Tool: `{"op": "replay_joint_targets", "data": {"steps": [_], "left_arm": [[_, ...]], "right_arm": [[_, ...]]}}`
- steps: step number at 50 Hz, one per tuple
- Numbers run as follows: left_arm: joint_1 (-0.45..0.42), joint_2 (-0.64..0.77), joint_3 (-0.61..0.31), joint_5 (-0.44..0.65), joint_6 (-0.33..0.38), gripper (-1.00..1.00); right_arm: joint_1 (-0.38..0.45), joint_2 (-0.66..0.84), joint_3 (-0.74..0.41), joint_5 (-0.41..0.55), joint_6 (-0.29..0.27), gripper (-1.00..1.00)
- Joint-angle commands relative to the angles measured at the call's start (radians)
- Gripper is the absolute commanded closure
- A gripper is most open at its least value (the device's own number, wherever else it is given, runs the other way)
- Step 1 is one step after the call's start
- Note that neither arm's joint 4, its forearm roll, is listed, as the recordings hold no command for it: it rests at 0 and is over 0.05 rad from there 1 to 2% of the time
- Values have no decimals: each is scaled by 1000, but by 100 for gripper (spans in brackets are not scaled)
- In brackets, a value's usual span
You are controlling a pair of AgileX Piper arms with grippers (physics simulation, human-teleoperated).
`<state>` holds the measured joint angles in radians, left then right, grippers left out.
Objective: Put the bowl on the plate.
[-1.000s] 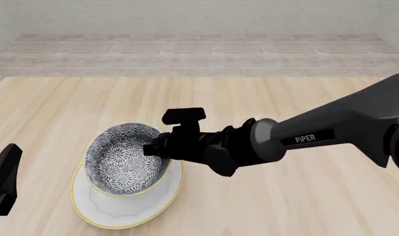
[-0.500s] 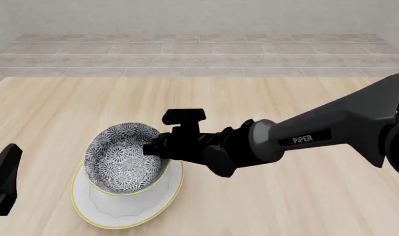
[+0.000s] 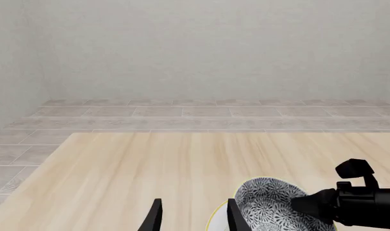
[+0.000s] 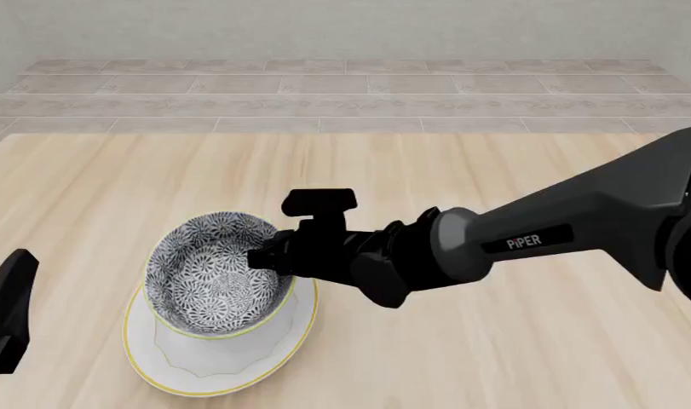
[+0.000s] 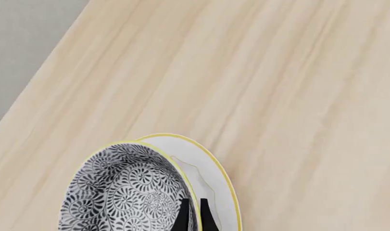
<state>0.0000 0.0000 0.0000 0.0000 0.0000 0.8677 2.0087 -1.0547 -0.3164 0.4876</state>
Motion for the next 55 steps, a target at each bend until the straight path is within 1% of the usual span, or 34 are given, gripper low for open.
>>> {"op": "replay_joint_targets", "data": {"steps": [1,4,5,9,23,32,40,44,45,50,51,55], "left_arm": [[0,0,0,0,0,-100],[0,0,0,0,0,-100],[0,0,0,0,0,-100],[0,0,0,0,0,-100],[0,0,0,0,0,-100],[0,0,0,0,0,-100],[0,0,0,0,0,-100],[0,0,0,0,0,-100],[0,0,0,0,0,-100],[0,0,0,0,0,-100],[0,0,0,0,0,-100],[0,0,0,0,0,-100]], "right_arm": [[1,-1,7,2,-3,100],[1,0,6,2,-3,100],[-2,3,5,6,-1,-100],[-4,7,4,5,5,-100],[-13,-12,8,9,-3,-100],[-26,-37,9,21,-17,-100],[-40,-87,8,46,-46,-100],[-48,-136,12,62,-66,-100],[-55,-159,15,67,-85,-100],[-77,-258,28,94,-116,-100],[-77,-258,28,94,-116,-100],[-98,-354,40,121,-152,-100]]}}
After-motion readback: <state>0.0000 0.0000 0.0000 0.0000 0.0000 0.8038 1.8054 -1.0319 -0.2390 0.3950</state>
